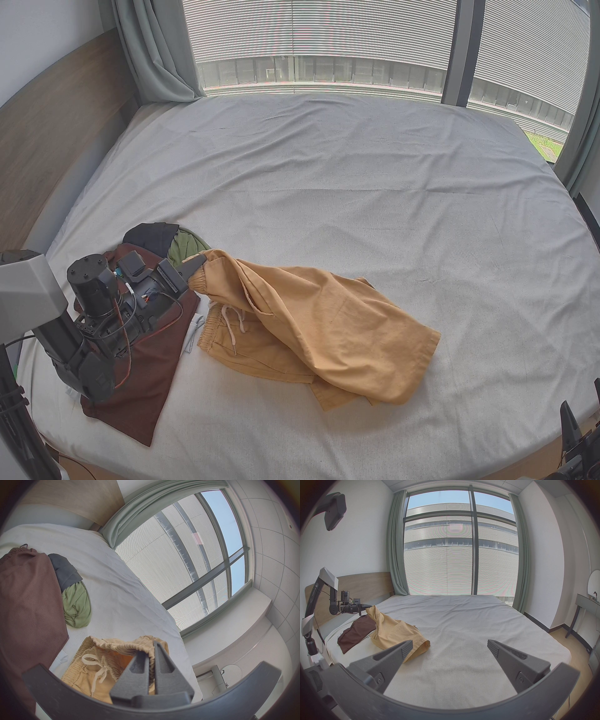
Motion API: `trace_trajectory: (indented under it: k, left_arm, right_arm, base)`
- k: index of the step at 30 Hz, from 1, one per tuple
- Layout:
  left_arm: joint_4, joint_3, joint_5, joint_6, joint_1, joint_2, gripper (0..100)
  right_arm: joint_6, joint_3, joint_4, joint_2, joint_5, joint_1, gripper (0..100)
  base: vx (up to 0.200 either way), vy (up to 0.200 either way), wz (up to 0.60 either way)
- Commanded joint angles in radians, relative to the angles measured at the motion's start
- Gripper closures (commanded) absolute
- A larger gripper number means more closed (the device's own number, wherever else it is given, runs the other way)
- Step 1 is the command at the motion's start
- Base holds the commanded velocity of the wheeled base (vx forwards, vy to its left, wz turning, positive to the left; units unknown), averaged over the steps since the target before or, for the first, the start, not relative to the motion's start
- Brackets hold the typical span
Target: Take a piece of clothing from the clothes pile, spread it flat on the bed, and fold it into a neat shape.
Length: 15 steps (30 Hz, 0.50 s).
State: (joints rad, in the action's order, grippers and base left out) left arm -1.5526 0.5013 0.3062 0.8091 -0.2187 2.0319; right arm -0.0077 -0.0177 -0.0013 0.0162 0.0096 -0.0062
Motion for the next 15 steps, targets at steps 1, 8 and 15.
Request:
trace_trajectory:
  k: [1,8,15]
  left_arm:
    - [-0.001,-0.003,-0.001,-0.001,0.019,0.007,100]
    - [-0.001,0.002,-0.002,-0.001,0.041,0.007,100]
    - [-0.001,0.002,-0.002,-0.001,0.038,0.008,100]
  right_arm:
    - [0.0,0.016,0.0,-0.016,0.001,0.0,0]
    - [-0.021,0.016,0.0,-0.016,0.021,0.002,0]
    - [-0.032,0.016,-0.002,-0.016,0.032,0.0,0]
  base:
    - [0.0,0.0,0.0]
    - [0.0,0.0,0.0]
    - [0.0,0.0,0.0]
